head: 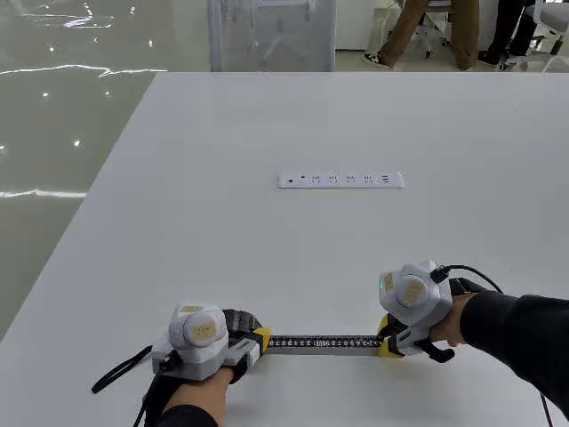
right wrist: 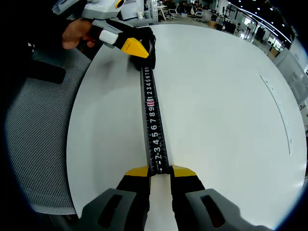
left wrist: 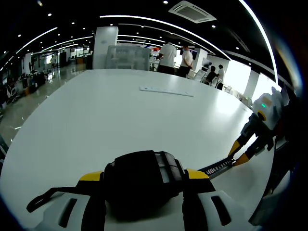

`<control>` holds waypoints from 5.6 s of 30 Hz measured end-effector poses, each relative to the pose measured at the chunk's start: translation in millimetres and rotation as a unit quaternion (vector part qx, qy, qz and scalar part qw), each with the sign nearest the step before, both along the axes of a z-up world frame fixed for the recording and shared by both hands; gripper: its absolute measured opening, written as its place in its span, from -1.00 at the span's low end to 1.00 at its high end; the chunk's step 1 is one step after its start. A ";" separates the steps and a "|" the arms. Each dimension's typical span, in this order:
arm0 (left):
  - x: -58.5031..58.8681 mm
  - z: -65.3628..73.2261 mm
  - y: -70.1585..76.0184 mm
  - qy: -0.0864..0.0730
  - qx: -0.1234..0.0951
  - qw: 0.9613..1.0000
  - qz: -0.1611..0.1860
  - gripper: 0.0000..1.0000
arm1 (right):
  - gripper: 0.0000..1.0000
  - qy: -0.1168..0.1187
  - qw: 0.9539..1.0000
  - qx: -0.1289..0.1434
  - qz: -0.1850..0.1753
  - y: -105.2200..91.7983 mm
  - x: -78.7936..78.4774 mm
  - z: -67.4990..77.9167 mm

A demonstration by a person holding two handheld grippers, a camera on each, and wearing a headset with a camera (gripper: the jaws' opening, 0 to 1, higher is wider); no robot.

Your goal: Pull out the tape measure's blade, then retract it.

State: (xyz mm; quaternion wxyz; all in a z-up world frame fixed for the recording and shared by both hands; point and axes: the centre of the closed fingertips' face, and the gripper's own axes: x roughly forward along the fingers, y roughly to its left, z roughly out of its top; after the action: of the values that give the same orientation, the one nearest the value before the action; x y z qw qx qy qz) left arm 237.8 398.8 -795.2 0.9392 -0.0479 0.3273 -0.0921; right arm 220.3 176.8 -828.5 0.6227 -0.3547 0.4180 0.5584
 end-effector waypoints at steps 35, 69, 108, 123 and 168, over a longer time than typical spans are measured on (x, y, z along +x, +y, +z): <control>-1.1 0.5 0.3 0.002 -0.009 1.000 -0.006 0.19 | -0.76 -0.007 1.000 0.018 -0.006 19.7 -0.2 0.7; -0.8 -0.6 -1.2 0.002 0.004 1.000 -0.011 0.22 | -0.76 -0.003 0.999 0.032 -0.013 35.6 -1.5 1.1; -1.8 -0.8 -0.1 0.006 0.002 1.000 -0.018 0.20 | -0.76 -0.004 0.999 0.043 -0.005 56.2 -2.3 1.8; -2.1 -0.8 0.3 0.005 0.000 1.000 -0.020 0.20 | -0.76 -0.007 0.998 0.054 -0.009 68.1 -1.6 1.7; -2.9 -0.1 0.7 0.008 -0.014 1.000 -0.021 0.20 | -0.76 0.002 0.996 0.087 -0.024 109.3 -5.2 1.2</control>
State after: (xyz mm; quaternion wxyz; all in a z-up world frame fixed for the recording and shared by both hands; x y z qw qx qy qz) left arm 234.9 399.6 -795.4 0.9337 -0.0548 0.3345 -0.1156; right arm 215.1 286.1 -827.3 0.6631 -0.2879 0.3775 0.5787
